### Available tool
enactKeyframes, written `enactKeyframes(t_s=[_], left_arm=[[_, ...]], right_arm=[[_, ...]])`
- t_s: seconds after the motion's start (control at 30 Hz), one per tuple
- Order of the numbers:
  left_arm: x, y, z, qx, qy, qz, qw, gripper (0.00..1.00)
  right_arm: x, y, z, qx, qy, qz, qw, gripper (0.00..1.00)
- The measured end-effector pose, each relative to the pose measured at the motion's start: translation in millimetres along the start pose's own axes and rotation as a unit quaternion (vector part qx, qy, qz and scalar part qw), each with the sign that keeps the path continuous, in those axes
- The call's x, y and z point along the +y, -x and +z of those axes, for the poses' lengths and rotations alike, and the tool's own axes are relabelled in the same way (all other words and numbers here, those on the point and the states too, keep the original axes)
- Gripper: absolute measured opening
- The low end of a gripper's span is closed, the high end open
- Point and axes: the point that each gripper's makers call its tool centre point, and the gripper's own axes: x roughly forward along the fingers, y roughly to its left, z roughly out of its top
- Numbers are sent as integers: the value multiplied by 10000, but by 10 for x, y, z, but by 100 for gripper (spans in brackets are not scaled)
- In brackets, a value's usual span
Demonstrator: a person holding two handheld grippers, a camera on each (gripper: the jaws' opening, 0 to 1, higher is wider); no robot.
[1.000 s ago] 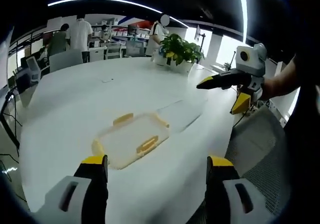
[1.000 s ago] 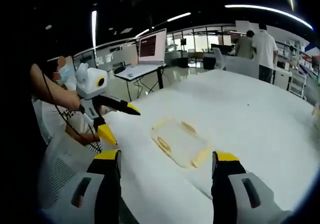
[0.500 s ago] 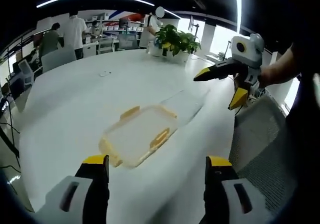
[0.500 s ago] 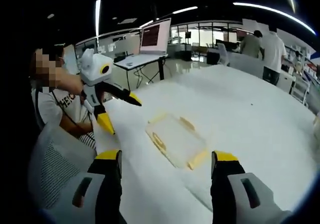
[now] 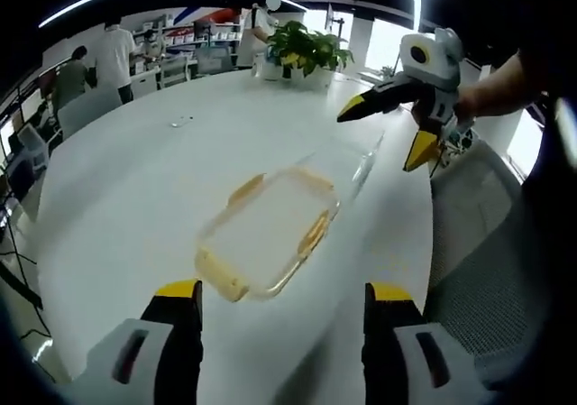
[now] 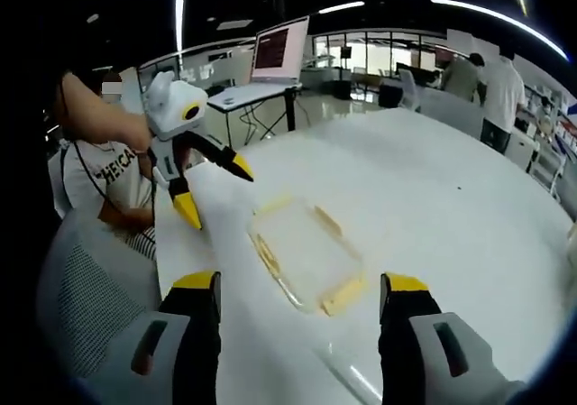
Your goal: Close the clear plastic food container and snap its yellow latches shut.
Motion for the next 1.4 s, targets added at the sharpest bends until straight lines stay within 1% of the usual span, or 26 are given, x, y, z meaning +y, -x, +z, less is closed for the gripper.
enactKeyframes(t_s=[0.1, 0.17, 0.2, 0.23, 0.3, 0.33, 0.4, 0.6, 0.63, 0.73, 0.8, 0.83, 0.9, 1.0, 1.03, 1.13, 1.17, 1.2, 1.27, 1.33, 1.4], left_arm=[[24, -34, -22, 104, -104, -74, 9999, 68], [38, -51, -23, 120, -106, -102, 9998, 68], [48, -62, -30, 154, -130, -119, 9997, 67], [73, -74, -36, 186, -175, -99, 9996, 68], [84, -90, -46, 245, -223, -154, 9993, 67], [87, -96, -58, 299, -287, -182, 9990, 67], [99, -111, -90, 418, -430, -238, 9979, 67], [165, -149, -134, 663, -731, -382, 9944, 65], [169, -151, -140, 688, -752, -396, 9940, 65], [229, -176, -163, 846, -980, -443, 9906, 65], [265, -195, -175, 939, -1114, -470, 9882, 64], [279, -204, -175, 961, -1163, -485, 9874, 64], [313, -221, -174, 1012, -1219, -498, 9861, 64], [360, -251, -163, 1052, -1287, -522, 9847, 64], [383, -266, -174, 1109, -1312, -533, 9837, 63], [420, -301, -170, 1174, -1399, -573, 9815, 63], [436, -313, -172, 1197, -1431, -584, 9807, 62], [456, -324, -176, 1244, -1479, -592, 9794, 62], [468, -341, -168, 1274, -1581, -636, 9771, 61], [487, -350, -173, 1345, -1689, -664, 9742, 60], [501, -364, -161, 1369, -1762, -688, 9723, 59]], right_arm=[[-48, -46, -2, 73, 112, 15, 9999, 71], [-60, -66, -15, 135, 184, 69, 9997, 70], [-67, -80, -52, 301, 488, 159, 9982, 70], [-112, -98, -73, 408, 713, 118, 9966, 69], [-101, -133, -84, 457, 599, 236, 9969, 68], [-109, -156, -94, 512, 628, 307, 9962, 69], [-158, -183, -142, 708, 924, 316, 9927, 68], [-203, -271, -132, 821, 1051, 449, 9900, 63], [-229, -294, -135, 896, 1120, 462, 9886, 63], [-277, -347, -148, 1079, 1274, 516, 9846, 63], [-292, -378, -192, 1276, 1350, 638, 9805, 62], [-301, -383, -204, 1330, 1373, 643, 9794, 62], [-323, -422, -225, 1484, 1561, 702, 9740, 61], [-331, -467, -263, 1645, 1623, 803, 9696, 60], [-331, -475, -277, 1699, 1652, 835, 9679, 59], [-353, -530, -357, 1925, 1758, 936, 9609, 58], [-363, -543, -369, 1970, 1777, 944, 9595, 58], [-375, -553, -398, 2059, 1744, 973, 9580, 57], [-385, -567, -414, 2131, 1759, 1003, 9558, 56], [-408, -582, -450, 2252, 1748, 1018, 9531, 57], [-437, -583, -507, 2415, 1775, 1041, 9483, 55]])
